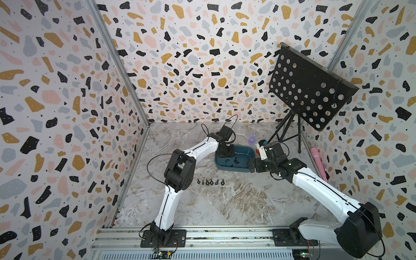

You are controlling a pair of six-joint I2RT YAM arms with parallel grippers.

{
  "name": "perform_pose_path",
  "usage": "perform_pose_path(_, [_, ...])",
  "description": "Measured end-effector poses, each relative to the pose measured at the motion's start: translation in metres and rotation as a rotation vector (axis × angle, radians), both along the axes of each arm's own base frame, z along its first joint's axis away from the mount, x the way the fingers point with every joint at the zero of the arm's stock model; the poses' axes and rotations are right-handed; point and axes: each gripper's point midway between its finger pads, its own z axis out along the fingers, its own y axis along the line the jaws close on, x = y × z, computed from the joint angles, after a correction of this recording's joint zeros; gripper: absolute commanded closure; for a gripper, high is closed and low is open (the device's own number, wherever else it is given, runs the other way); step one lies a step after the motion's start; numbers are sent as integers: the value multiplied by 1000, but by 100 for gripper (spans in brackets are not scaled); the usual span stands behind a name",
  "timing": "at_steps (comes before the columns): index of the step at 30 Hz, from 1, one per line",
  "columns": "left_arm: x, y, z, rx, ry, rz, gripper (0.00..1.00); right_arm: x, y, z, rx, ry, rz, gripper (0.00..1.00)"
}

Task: Take out the wing nut from the storage box
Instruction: Pick up the wing nut from the storage box.

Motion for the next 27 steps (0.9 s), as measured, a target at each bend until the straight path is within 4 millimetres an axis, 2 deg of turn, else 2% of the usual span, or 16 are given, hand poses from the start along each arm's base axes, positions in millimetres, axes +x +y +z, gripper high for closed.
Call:
perform_pose_path(13, [12, -12, -39, 2, 93, 117, 62, -1, -1, -1, -2, 4, -1, 0])
perform_pose_path(20, [22, -17, -33, -15, 76, 149, 62, -1, -1, -1, -3, 6, -2, 0])
perform_pose_path(27, [25, -17, -38, -12, 81, 168, 62, -1, -1, -1, -3, 6, -3, 0])
